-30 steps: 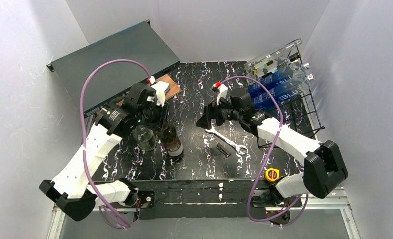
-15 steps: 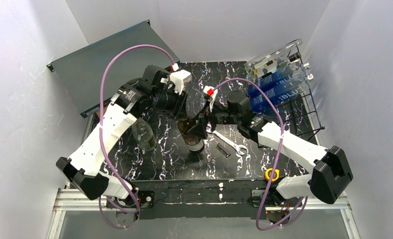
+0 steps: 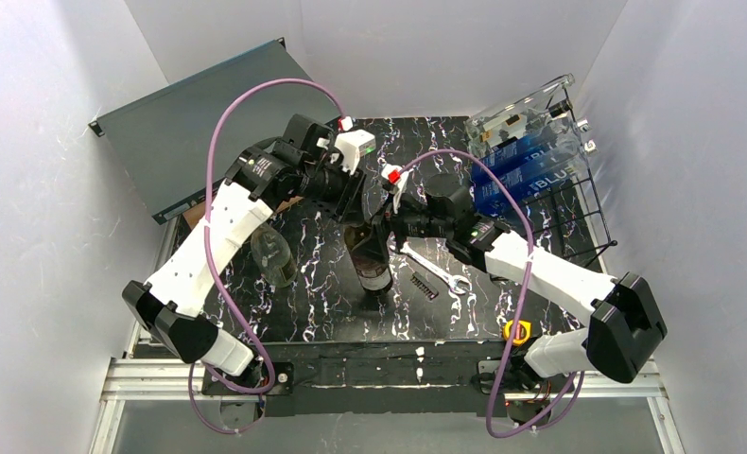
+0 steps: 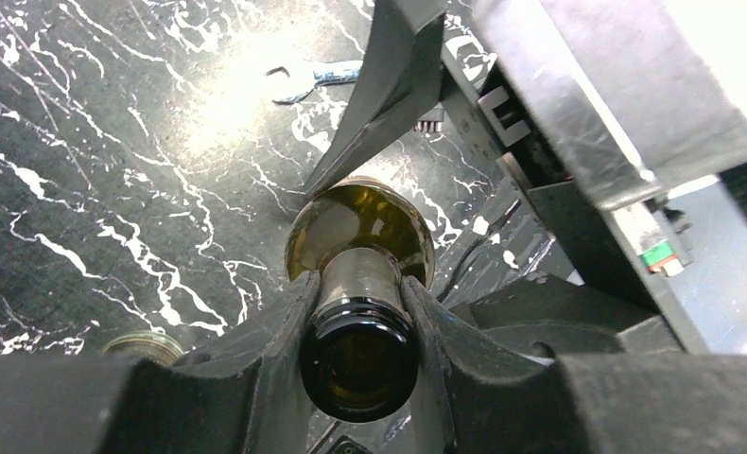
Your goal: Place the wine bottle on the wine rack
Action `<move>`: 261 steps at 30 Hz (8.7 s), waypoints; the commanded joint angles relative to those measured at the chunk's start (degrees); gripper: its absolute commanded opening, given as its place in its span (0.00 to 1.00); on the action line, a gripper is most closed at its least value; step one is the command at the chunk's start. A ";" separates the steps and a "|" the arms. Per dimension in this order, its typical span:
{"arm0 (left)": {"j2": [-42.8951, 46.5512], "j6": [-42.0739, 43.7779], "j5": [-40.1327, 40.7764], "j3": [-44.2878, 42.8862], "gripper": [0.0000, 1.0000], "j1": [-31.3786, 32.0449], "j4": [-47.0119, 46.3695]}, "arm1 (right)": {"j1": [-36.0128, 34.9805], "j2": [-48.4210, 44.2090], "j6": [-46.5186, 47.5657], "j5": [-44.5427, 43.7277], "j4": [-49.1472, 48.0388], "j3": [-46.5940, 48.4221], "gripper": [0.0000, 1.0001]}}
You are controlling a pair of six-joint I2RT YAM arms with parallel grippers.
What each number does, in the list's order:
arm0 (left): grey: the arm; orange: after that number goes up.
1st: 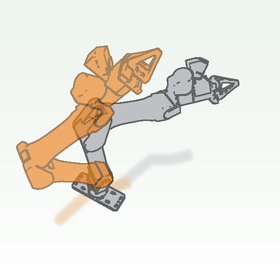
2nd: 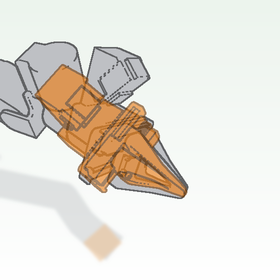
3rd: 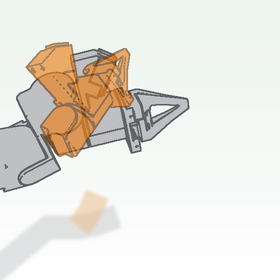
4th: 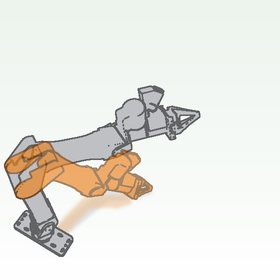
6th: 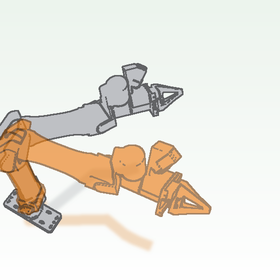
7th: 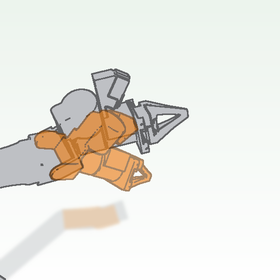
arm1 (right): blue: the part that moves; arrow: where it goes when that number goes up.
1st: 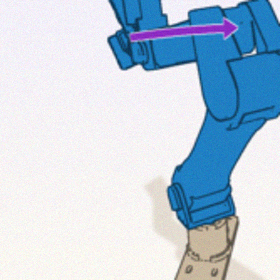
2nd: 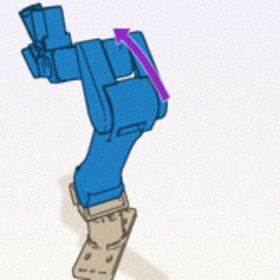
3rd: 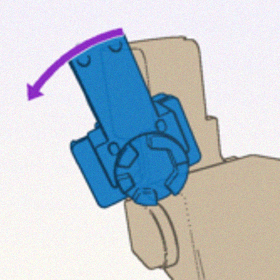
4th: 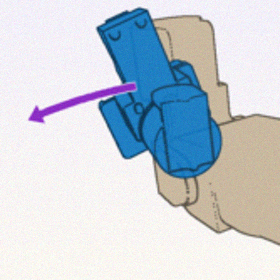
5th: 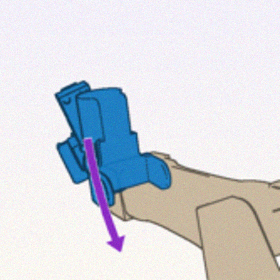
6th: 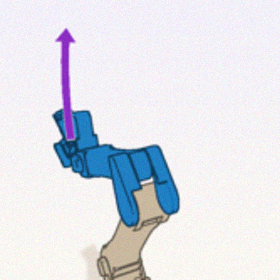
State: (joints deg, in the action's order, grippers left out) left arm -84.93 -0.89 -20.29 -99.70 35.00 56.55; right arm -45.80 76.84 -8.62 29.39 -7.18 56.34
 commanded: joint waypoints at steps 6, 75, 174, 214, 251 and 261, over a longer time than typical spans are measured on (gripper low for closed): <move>2.70 -0.92 -6.06 -3.64 0.00 0.15 -6.91 | -1.91 -0.01 -0.47 -2.75 -4.34 -2.26 0.98; 27.00 1.79 25.59 31.70 0.98 0.06 -39.38 | 19.28 -7.41 -23.20 -32.73 13.25 4.77 0.01; 21.52 0.62 28.40 37.20 0.98 3.22 -44.43 | 36.84 5.66 -43.41 -73.04 35.80 9.39 0.48; 22.30 0.40 27.54 36.20 0.98 3.13 -43.44 | 41.89 2.70 -52.28 -67.82 37.49 3.23 0.91; 25.67 2.11 32.83 38.05 0.98 3.23 -45.56 | 32.33 -6.55 -20.83 -53.39 34.65 7.66 0.98; 29.60 -8.21 34.55 27.83 0.98 3.14 -29.86 | 29.63 -3.49 -9.52 -25.89 31.58 8.79 0.98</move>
State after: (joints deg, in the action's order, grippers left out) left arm -60.10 -4.58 11.68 -66.19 38.00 18.96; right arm -16.21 72.44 -24.69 -8.38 26.74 62.28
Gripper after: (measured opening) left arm 0.983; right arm 0.983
